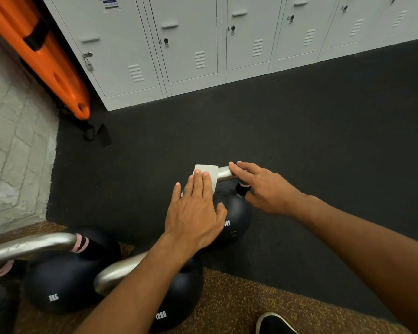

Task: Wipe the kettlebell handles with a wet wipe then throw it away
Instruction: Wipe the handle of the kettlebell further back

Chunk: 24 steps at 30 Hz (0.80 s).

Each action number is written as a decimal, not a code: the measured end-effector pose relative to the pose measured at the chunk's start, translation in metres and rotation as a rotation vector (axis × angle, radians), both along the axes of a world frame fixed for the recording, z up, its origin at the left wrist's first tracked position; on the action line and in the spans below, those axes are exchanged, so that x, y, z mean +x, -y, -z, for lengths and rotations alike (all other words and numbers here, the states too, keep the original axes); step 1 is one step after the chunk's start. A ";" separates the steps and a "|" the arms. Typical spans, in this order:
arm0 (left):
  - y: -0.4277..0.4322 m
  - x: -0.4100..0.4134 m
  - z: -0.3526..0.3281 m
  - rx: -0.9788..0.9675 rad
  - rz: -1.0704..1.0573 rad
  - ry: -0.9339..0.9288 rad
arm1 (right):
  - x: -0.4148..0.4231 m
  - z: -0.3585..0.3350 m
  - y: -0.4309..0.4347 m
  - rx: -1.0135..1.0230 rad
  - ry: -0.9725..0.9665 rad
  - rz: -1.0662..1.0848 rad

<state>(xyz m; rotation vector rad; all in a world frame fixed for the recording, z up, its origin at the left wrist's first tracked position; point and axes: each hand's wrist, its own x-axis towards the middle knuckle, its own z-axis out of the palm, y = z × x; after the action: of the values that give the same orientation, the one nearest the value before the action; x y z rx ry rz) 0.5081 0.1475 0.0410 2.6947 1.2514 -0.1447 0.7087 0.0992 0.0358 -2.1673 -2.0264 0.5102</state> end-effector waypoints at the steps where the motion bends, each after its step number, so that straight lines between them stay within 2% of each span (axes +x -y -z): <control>1: 0.000 0.000 0.000 -0.006 0.001 -0.003 | 0.000 0.000 0.000 -0.003 0.000 0.000; 7: -0.020 0.008 -0.003 -0.037 -0.028 0.023 | 0.000 0.003 -0.001 0.014 0.001 0.002; 15: -0.006 -0.007 -0.003 0.010 0.061 -0.066 | -0.001 0.003 0.000 0.026 -0.005 0.008; 21: -0.030 0.014 -0.012 -0.031 0.031 -0.030 | 0.000 0.006 0.000 0.048 -0.004 0.008; 24: -0.039 0.016 -0.020 -0.056 0.034 -0.024 | 0.000 0.006 -0.001 0.065 -0.089 0.057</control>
<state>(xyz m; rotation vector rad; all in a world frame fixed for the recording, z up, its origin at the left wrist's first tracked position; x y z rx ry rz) 0.5237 0.1863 0.0605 2.6756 1.1897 -0.2133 0.7087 0.1005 0.0295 -2.1191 -1.9030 0.5163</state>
